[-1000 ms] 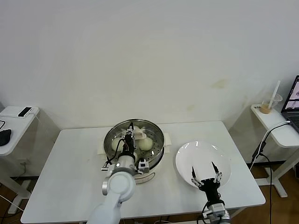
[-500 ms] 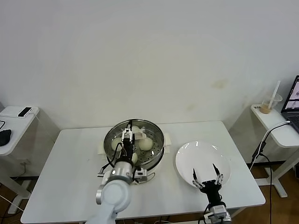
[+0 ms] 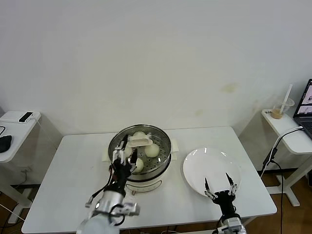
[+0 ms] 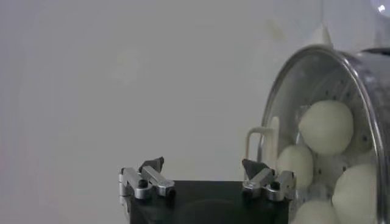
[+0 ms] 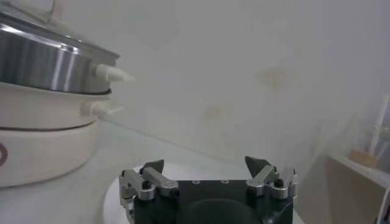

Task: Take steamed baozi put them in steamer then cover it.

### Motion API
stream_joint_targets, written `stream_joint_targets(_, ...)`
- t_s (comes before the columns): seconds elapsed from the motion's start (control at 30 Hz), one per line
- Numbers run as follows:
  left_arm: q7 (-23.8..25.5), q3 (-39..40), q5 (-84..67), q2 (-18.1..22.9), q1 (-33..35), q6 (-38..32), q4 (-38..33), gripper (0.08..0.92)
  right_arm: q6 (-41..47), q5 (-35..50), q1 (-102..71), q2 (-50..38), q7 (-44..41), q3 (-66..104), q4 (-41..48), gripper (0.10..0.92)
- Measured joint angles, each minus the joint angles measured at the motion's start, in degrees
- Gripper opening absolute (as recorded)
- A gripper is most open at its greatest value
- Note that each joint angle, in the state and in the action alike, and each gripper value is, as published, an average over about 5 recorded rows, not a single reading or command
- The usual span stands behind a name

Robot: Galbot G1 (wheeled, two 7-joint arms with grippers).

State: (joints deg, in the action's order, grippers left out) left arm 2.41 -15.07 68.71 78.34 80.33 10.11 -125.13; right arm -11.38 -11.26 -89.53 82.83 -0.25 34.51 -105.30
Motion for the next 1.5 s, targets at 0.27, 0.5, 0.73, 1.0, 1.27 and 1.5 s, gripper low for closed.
stream_joint_targets(0.27,-10.1,-9.5,-28.6,1.9,10.2,-10.6,-1.2,0.823,-0.2,2.3,-1.6,-2.1,-0.2,1.2,-1.4,0.823)
stream_joint_targets(0.5,-12.9,-15.0,-51.9,2.3,16.7,-16.3,-0.2,0.823,1.3,5.0,-2.4,-3.2,-1.5,1.0,-2.8,0.823)
stream_joint_targets(0.73,-13.8,-17.9,-65.1,2.9,19.6,-19.8,1.9,0.823,3.4,9.4,-4.1,-4.8,-3.6,0.0,-5.0,0.823)
stream_joint_targets(1.0,-13.7,-19.3,-72.5,3.7,21.5,-21.4,2.5,0.823,4.1,11.2,-5.7,-5.1,-4.9,-1.1,-7.0,0.823)
stream_joint_targets(1.27,-12.2,-19.5,-74.5,4.1,22.8,-21.7,2.5,0.823,4.7,11.0,-5.9,-4.7,-5.1,-1.5,-7.6,0.823)
stream_joint_targets(1.5,-11.2,-20.4,-74.6,3.6,22.5,-20.6,2.7,0.823,5.3,10.4,-5.8,-4.7,-4.8,-2.0,-8.1,0.823)
